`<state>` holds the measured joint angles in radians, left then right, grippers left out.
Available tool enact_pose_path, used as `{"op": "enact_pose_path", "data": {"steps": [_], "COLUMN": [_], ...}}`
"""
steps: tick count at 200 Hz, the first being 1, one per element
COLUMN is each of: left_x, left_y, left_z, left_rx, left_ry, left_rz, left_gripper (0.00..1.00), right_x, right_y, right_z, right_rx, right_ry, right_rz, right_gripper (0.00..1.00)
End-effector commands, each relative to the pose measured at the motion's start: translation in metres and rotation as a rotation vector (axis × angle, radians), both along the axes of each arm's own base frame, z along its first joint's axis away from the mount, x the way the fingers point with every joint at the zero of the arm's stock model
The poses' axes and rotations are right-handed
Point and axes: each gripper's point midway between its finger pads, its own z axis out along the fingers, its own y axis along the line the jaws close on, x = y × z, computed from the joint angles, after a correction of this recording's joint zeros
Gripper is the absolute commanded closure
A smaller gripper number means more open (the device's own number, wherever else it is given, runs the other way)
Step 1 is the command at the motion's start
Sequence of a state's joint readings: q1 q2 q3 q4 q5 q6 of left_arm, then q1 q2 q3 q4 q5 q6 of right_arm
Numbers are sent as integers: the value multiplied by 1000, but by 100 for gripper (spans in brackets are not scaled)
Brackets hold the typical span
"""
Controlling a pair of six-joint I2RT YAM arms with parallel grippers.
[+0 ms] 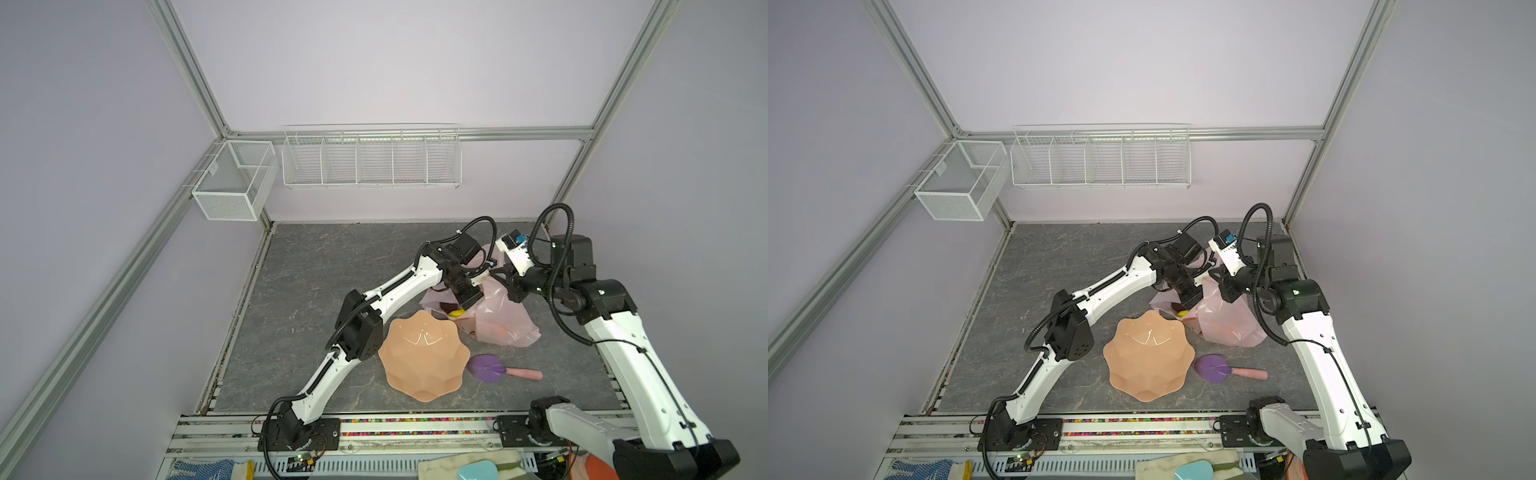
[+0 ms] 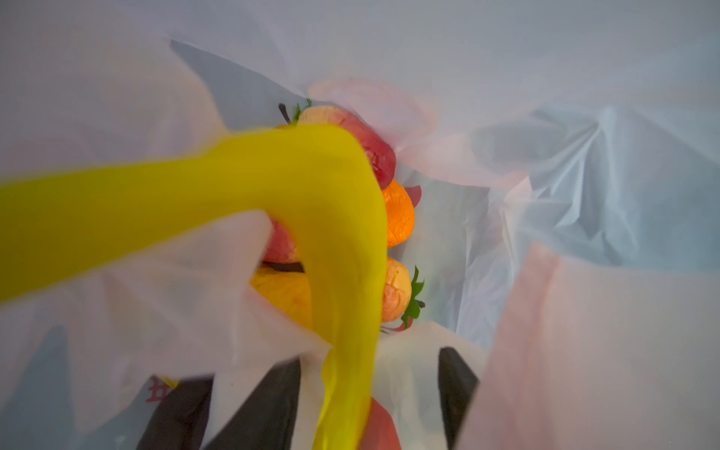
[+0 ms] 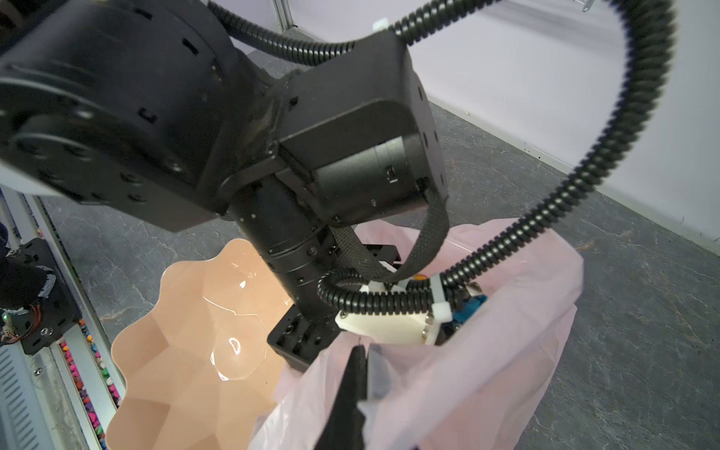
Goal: Place the fruits into the plastic bag
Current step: Place the fruit in the plastic bag, then pick up the plastic bag from the middle-right of the table.
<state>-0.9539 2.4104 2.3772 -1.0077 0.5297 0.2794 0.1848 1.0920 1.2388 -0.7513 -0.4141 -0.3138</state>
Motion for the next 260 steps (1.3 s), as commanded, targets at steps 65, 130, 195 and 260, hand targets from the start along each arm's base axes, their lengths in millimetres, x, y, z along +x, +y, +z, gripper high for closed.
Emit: {"op": "enact_pose_path", "data": {"steps": [65, 130, 195, 260], "left_x": [56, 108, 68, 32], "left_y": [26, 123, 124, 92], "left_z": [41, 100, 85, 23], "left_rx": [-91, -220, -176, -10], "left_ry": [35, -74, 61, 117], "left_rz": [299, 656, 553, 529], "left_gripper": [23, 22, 16, 16], "right_x": [-4, -8, -8, -17], "right_y": [-3, -10, -12, -16], "right_z": [0, -3, -5, -9], "right_rx": [21, 11, 7, -4], "right_ry": [-25, -21, -9, 5], "right_rz": [-11, -39, -54, -65], "right_gripper": [93, 93, 93, 93]}}
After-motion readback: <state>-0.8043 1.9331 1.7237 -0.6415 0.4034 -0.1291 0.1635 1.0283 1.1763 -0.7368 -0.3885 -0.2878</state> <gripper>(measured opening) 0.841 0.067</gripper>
